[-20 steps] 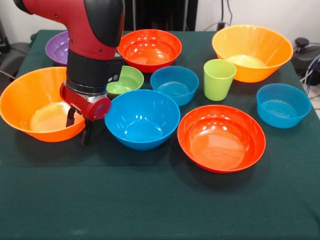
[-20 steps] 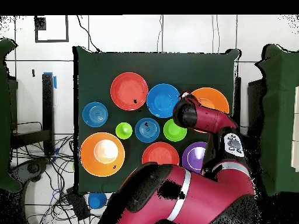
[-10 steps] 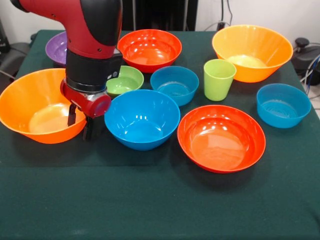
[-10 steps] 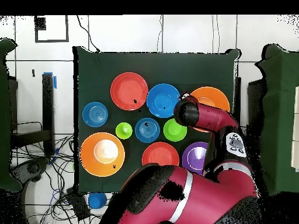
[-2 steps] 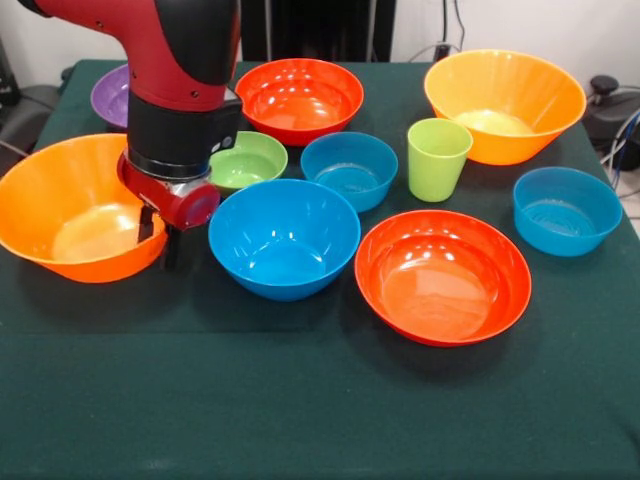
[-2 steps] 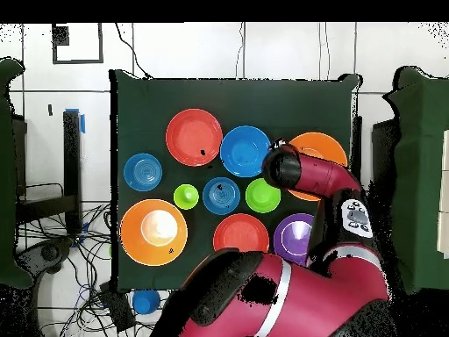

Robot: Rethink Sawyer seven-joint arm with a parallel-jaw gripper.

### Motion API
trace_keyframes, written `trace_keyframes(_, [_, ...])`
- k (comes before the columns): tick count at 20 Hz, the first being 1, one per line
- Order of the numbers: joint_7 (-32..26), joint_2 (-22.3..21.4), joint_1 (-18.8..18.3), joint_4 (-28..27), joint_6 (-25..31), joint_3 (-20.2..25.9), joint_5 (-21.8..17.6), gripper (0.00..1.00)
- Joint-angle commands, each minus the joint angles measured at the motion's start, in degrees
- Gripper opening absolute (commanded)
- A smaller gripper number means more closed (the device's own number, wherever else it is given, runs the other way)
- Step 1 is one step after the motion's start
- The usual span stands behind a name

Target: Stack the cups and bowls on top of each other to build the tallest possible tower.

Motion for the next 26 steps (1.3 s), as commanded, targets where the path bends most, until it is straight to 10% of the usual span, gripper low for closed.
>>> trace_keyframes(1, [-7.3,1.2,1.7,-3.9,7.2,4.9,-4.7,0.00])
trace_keyframes(11, [-5.2,1.6,0.8,-4.1,6.9,5.6,-4.5,0.00])
trace_keyframes(26, [-8.0,-6.7,-8.0,5.2,1.8,20.5,-7.0,0.00])
